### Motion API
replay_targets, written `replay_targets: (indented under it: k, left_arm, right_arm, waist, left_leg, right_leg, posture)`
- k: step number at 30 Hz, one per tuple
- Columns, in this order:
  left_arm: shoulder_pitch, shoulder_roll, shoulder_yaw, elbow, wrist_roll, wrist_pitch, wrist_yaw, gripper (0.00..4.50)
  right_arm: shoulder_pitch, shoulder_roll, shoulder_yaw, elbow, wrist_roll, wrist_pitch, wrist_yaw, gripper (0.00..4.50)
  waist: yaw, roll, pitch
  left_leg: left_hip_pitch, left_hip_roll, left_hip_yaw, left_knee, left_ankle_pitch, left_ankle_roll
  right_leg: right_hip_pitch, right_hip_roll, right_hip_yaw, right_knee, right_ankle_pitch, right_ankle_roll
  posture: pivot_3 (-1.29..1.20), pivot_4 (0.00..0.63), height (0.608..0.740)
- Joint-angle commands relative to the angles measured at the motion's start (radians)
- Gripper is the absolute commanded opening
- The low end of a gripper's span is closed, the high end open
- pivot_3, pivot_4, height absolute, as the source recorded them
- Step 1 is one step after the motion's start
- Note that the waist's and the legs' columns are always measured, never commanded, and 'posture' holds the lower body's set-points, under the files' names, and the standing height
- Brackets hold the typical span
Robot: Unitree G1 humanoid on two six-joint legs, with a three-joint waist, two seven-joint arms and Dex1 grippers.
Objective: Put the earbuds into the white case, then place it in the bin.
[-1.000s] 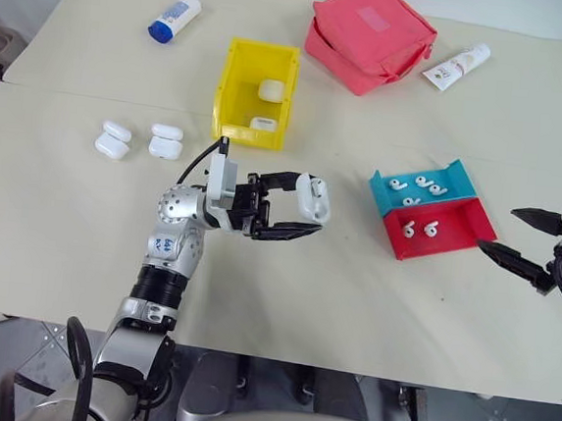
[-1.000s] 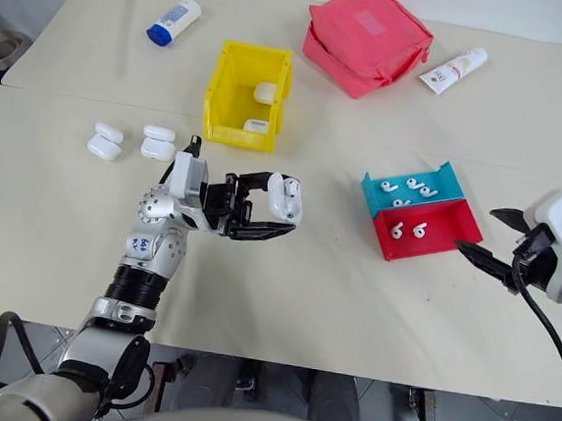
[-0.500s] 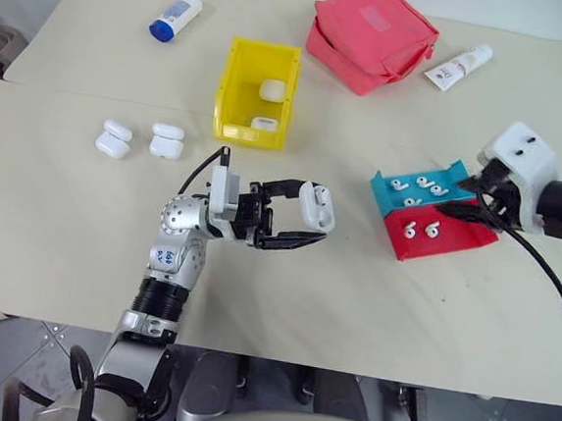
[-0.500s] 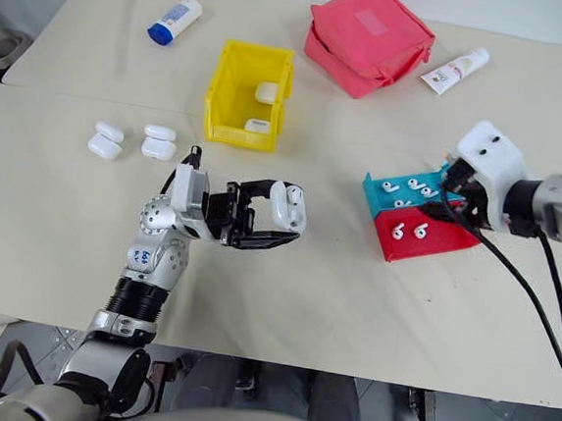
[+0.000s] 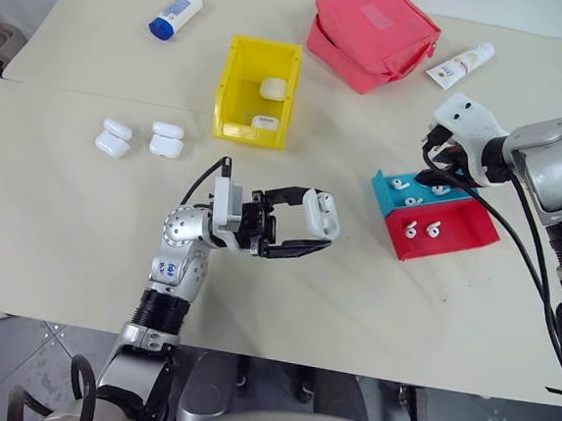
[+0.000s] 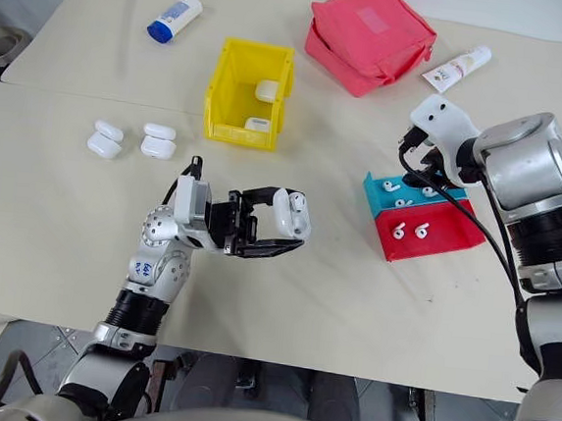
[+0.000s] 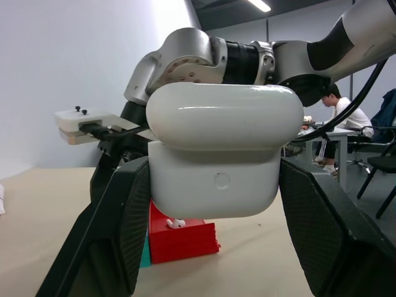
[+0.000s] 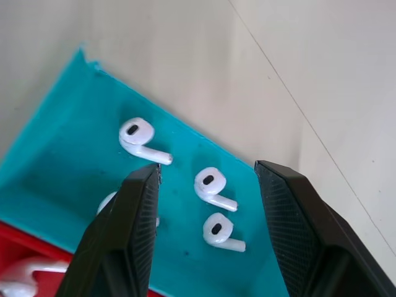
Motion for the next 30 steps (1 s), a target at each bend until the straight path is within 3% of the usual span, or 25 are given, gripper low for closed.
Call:
replay_targets:
  k: [1,30]
  left_arm:
    - [0.011,0.005,-0.007,-0.056,-0.004,-0.015,0.005,2.78]
    - [0.087,0.03,-0.032,-0.153,-0.006,-0.002,0.064,2.78]
  right_arm:
    - [-0.044,0.006,0.013,0.053,-0.055,-0.044,0.047,2.53]
    - [-0.094,0.135,-0.01,0.33,-0.24,-0.256,0.138,2.53]
  waist:
    - [-0.003,0.0,0.0]
    - [-0.021,0.0,0.0]
  left_leg:
    - [0.0,0.0,0.0,0.0,0.0,0.0]
    - [0.0,0.001,0.001,0.0,0.001,-0.001]
  right_leg:
    - [0.0,0.0,0.0,0.0,0.0,0.0]
    - [-0.002,0.0,-0.002,0.002,0.0,0.0]
  posture:
    - [0.0,0.15,0.74]
    - [0.0,0.15,0.74]
